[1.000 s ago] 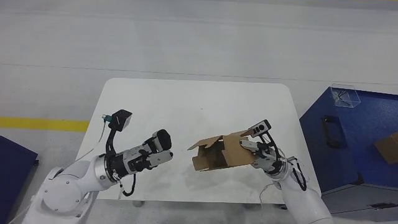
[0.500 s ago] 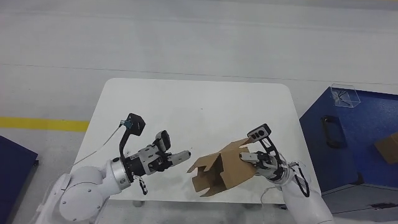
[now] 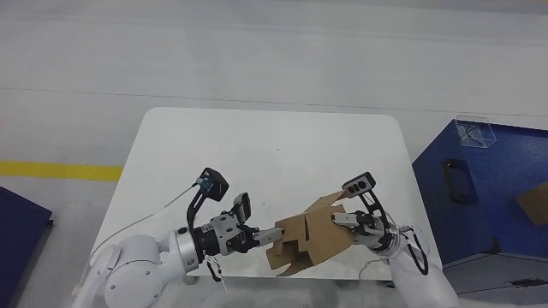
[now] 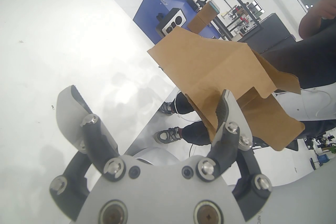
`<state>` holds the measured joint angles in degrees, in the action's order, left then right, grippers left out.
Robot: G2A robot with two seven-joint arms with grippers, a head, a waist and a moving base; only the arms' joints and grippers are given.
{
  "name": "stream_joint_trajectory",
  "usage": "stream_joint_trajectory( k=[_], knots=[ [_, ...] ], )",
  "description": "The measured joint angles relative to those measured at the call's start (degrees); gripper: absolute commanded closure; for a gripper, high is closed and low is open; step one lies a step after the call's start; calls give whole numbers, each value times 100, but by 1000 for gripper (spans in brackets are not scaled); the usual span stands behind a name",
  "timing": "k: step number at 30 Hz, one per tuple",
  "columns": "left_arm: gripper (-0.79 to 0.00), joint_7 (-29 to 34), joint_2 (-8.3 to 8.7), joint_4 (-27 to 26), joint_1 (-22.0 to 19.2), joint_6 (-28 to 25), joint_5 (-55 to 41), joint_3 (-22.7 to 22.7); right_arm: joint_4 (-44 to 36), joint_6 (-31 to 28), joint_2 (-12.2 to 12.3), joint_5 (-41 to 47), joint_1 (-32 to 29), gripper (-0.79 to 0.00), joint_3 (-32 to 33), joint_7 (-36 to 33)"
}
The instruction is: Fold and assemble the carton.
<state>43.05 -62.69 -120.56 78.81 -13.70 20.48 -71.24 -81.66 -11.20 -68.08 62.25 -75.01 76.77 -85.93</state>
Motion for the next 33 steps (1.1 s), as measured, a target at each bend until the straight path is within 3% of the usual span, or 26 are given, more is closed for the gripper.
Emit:
stream_joint_trajectory(
  k=[27,33],
  knots=[
    [-785,-10,5,213,-261,-30,191,363,-235,151,-12,-32,-93,0,-10,120],
    [-785,-137,43,-27,-102,-109,56,90,-97,344,-16,195,7,0,63,235]
  ],
)
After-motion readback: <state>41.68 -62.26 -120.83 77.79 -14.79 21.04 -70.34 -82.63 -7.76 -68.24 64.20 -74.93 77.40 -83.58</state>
